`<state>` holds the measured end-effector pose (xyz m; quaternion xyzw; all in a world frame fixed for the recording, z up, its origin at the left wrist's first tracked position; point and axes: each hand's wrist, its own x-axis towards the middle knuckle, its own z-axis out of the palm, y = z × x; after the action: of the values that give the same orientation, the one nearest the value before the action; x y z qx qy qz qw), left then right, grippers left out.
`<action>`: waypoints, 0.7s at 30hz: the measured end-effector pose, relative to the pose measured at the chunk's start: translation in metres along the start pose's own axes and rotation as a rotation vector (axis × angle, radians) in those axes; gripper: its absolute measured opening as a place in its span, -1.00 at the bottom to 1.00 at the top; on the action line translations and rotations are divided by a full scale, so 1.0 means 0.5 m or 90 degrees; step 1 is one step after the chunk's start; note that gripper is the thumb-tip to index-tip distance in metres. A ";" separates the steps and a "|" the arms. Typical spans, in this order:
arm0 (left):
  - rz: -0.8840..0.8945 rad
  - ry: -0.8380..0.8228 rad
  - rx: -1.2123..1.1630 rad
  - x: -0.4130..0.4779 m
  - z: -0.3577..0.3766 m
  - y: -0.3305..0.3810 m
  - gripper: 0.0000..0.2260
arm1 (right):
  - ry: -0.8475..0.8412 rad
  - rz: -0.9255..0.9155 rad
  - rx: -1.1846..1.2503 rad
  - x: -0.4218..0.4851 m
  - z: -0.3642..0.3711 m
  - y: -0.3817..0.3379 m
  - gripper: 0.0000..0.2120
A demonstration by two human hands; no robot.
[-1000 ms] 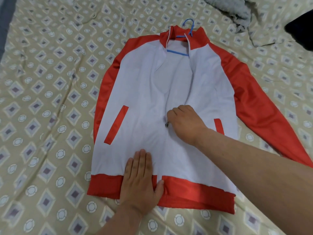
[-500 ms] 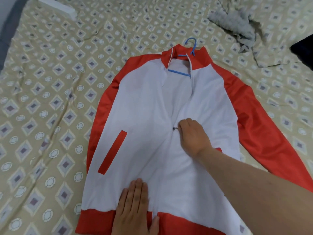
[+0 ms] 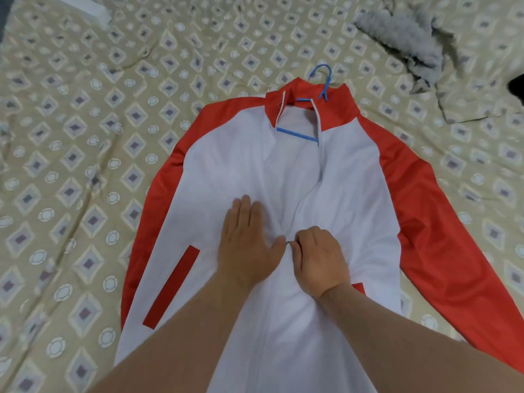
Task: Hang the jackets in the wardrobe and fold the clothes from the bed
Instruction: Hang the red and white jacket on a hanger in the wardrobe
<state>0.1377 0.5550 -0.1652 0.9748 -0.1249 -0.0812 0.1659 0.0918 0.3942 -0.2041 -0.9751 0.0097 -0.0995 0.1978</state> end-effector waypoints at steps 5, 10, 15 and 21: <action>0.099 -0.026 0.118 0.009 0.047 -0.024 -0.19 | -0.005 -0.019 0.019 -0.001 0.004 0.006 -0.74; 0.088 -0.035 0.136 0.018 0.054 -0.026 -0.21 | -0.022 -0.102 0.022 0.034 -0.001 0.023 -0.88; 0.093 -0.038 0.143 0.019 0.062 -0.031 -0.18 | -0.043 -0.211 -0.013 0.091 -0.021 0.035 -0.74; 0.079 -0.040 0.135 0.019 0.060 -0.030 -0.16 | -0.097 -0.303 -0.034 0.162 -0.044 0.038 -0.83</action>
<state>0.1441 0.5570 -0.1997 0.9744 -0.1976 -0.0874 0.0624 0.1671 0.3636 -0.1760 -0.9595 -0.2326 -0.0692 0.1428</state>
